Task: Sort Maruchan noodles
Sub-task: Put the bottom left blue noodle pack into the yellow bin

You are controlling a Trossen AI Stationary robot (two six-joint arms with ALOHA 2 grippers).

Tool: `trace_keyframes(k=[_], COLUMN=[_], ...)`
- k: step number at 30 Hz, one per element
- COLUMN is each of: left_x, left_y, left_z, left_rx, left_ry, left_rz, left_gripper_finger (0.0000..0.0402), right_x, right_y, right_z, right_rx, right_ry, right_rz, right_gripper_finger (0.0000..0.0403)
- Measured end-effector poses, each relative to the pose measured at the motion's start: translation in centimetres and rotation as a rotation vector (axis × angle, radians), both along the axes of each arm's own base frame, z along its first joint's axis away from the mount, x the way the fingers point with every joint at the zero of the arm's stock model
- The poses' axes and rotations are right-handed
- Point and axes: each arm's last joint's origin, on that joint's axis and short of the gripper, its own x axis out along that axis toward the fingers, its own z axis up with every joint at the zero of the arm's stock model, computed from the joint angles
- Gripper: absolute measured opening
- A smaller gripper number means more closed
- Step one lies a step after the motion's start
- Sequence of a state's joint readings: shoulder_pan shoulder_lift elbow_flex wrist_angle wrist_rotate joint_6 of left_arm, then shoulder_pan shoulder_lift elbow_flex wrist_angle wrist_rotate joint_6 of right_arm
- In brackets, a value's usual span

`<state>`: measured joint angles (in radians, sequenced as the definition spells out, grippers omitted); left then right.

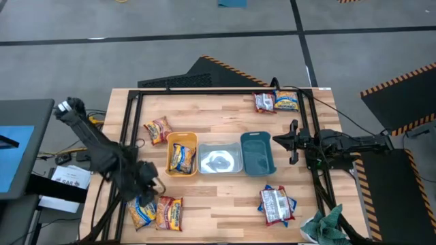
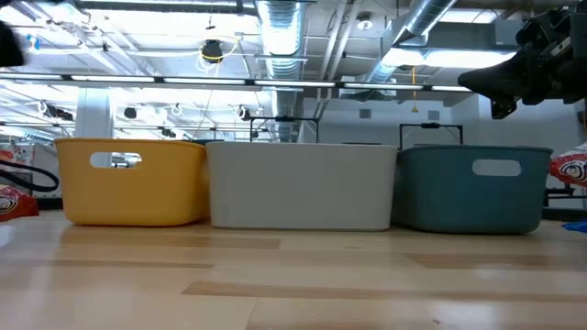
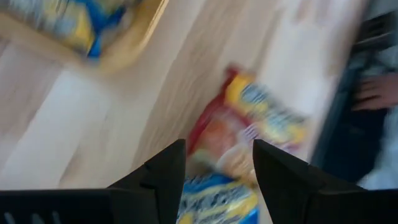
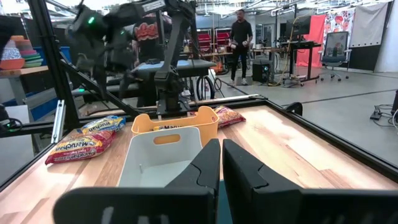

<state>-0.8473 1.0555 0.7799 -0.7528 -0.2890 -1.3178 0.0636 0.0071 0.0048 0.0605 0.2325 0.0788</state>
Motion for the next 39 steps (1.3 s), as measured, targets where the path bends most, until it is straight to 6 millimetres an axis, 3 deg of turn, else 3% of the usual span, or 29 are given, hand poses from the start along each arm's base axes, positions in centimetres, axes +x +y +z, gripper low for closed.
trace_keyframes(k=[5,11,23,31,39], left_x=[-0.3,0.1,-0.9,-1.5,-2.0], left_y=[-2.6,-3.4,-2.1,-2.7,-2.2], left_z=[-2.9,-5.1,-4.3,-4.3,-6.7], left_rx=[0.081,0.182,0.238,0.164,0.153], left_ry=[0.138,0.244,0.279,0.332,0.352], left_rz=[-0.013,-0.072,-0.074,-0.095,-0.103], left_gripper_finger=[0.0173,0.0173,0.0173,0.0173,0.0173], right_x=[0.0,0.0,0.0,0.0,0.0], right_y=[0.0,0.0,0.0,0.0,0.0], right_z=[0.0,0.0,0.0,0.0,0.0], right_rx=[0.0,0.0,0.0,0.0,0.0], right_ry=[0.0,0.0,0.0,0.0,0.0], right_rz=[0.0,0.0,0.0,0.0,0.0], right_gripper_finger=[0.0043,0.0043,0.0043,0.0043,0.0043])
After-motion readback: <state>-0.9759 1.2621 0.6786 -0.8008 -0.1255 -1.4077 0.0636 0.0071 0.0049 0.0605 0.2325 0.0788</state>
